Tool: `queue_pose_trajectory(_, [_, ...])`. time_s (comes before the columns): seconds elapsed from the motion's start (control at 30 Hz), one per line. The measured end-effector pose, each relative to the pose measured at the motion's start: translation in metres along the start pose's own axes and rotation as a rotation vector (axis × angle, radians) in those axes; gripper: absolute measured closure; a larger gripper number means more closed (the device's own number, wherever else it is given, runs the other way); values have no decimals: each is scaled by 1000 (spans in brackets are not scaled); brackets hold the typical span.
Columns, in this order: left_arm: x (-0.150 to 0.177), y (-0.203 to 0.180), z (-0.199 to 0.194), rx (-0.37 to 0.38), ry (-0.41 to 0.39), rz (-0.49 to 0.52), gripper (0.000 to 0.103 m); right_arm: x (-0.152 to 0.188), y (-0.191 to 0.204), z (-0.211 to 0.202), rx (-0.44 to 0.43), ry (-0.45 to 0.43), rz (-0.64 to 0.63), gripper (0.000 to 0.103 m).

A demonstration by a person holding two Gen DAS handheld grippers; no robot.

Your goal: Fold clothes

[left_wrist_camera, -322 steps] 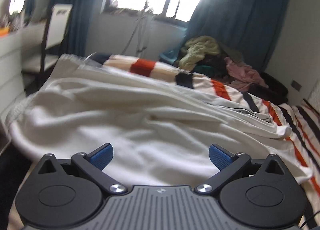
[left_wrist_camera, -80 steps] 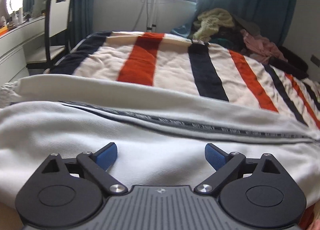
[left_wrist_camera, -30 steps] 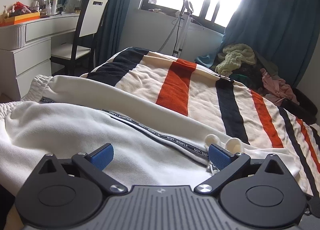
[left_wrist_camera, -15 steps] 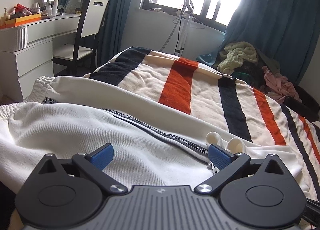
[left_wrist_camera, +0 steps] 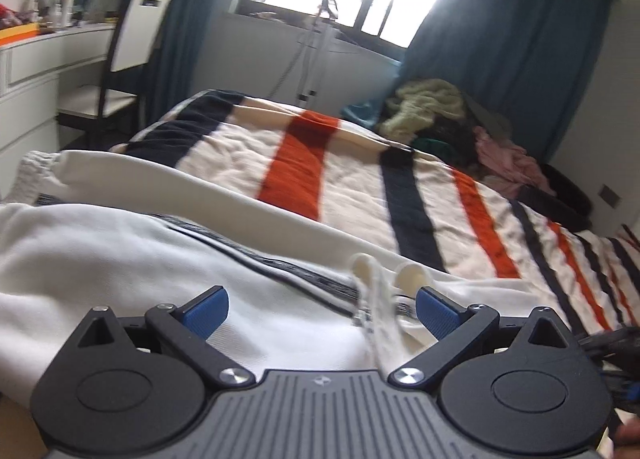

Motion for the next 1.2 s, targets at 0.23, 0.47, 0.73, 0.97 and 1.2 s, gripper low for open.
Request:
queue_pose_trajectory(0.23, [8, -48, 9, 281, 71, 215, 3, 6, -32, 13, 142, 61, 96, 89])
queue_pose_trajectory(0.47, [33, -82, 51, 303, 175, 445, 4, 6, -48, 11, 127, 52, 194, 89])
queue_pose_trajectory(0.73, [35, -80, 73, 424, 315, 456, 33, 5, -50, 12, 126, 38, 206, 89])
queue_pose_trajectory(0.97, [30, -85, 48, 507, 369, 496, 75, 4, -44, 16, 153, 32, 158, 88])
queue_pose_trajectory(1.2, [36, -47, 60, 514, 577, 48, 75, 5, -43, 15, 157, 29, 152, 88])
Point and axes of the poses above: each gripper's, at about its wrist camera, not at the fingertips, and z roughly the way its jaws point, y to its left, x to its underside, the point moved 4 cm from there along z, roughly the way its jaws point, and after that the axes turned 3 degrees about y, right-handed, at the moved point
